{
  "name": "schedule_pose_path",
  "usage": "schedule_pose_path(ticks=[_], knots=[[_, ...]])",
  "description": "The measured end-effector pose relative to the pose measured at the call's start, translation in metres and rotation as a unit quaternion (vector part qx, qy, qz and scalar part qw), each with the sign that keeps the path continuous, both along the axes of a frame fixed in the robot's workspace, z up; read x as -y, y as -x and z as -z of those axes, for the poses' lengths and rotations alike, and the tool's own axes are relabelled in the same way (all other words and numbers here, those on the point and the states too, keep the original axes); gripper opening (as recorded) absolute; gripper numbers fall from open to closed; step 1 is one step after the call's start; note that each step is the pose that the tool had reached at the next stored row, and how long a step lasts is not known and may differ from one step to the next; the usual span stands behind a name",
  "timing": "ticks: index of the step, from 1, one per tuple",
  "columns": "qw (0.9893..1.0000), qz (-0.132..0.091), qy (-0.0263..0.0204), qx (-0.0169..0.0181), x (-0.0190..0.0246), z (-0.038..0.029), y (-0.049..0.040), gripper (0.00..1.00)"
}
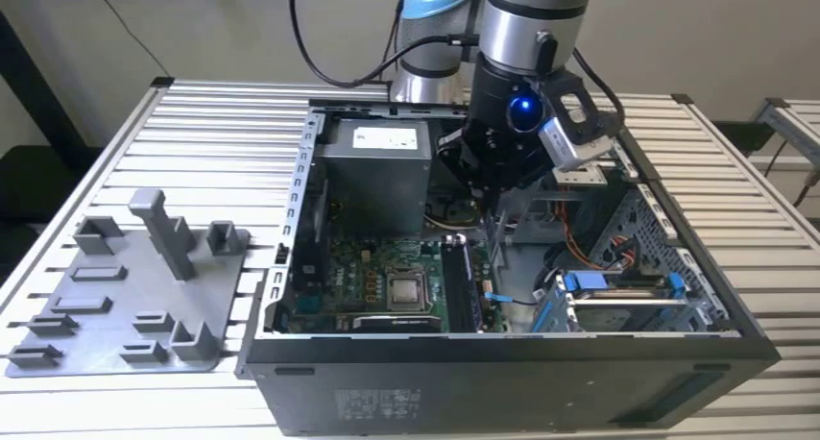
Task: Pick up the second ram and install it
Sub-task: 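Insert the second ram into the second slot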
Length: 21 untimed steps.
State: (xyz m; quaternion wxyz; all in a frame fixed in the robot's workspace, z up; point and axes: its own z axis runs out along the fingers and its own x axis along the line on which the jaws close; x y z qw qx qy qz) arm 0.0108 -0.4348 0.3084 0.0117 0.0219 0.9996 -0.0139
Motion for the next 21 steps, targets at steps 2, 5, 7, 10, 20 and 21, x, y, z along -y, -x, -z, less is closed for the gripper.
schedule_pose_path(ticks=[2, 5, 7, 10, 20, 21], knots=[[1.0, 0.0, 0.0002, 0.0, 0.0, 0.0037, 0.0, 0.14], [1.0, -0.001, 0.0012, 0.0023, 0.0002, 0.0064, 0.0001, 0.14], [1.0, -0.001, 0.0026, 0.0063, 0.0001, 0.0076, 0.0, 0.14], [1.0, -0.001, 0.0046, 0.0064, 0.0003, 0.0118, 0.0003, 0.14], [0.9996, -0.002, 0.0282, -0.0029, 0.0067, 0.0144, 0.0026, 0.14], [0.9996, -0.001, 0.0293, -0.0036, 0.0076, 0.0151, 0.0033, 0.14]])
